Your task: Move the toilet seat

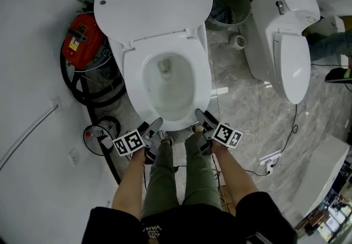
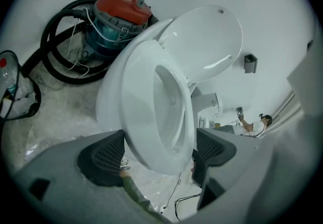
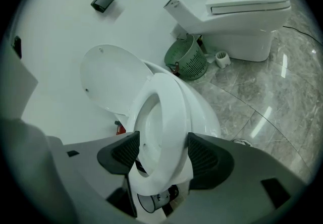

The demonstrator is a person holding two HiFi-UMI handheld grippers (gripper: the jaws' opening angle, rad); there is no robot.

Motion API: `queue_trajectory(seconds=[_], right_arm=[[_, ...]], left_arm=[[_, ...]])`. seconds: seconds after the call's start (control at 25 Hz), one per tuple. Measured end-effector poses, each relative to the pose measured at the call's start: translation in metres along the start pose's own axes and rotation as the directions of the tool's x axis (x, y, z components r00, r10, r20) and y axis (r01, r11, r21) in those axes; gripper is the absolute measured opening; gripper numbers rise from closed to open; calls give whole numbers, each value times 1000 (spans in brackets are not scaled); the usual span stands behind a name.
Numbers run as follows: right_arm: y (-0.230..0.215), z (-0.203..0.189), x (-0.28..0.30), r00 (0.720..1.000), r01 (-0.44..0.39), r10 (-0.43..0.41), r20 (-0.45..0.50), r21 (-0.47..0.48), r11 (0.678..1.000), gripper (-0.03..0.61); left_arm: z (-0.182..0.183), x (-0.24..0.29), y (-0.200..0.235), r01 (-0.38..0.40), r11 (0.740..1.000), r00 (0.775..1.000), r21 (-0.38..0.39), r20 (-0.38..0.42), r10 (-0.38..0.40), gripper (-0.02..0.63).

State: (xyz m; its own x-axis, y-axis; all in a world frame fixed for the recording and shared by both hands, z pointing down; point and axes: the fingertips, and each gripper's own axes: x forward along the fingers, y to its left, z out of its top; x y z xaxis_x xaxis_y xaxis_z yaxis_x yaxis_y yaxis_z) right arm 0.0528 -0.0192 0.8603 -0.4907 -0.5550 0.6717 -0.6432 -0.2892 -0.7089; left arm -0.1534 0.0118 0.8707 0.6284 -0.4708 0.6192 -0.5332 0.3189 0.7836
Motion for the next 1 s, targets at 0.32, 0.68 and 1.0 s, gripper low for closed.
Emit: queue_trajectory(seconds=[0.32, 0.68, 1.0], right_arm=[[49, 19, -38, 995, -80, 81, 65, -13, 997, 291], [101, 45, -65, 978, -127, 133, 162, -47, 991, 283], [137, 69, -81, 956, -162, 176, 235, -78, 984, 276]], left_arm=[[11, -37, -49, 99, 994, 994, 43, 44, -101, 454], [33, -66, -95, 151, 985, 986, 82, 59, -156, 456], [51, -83, -129, 193, 974, 977, 122, 65, -201, 456]])
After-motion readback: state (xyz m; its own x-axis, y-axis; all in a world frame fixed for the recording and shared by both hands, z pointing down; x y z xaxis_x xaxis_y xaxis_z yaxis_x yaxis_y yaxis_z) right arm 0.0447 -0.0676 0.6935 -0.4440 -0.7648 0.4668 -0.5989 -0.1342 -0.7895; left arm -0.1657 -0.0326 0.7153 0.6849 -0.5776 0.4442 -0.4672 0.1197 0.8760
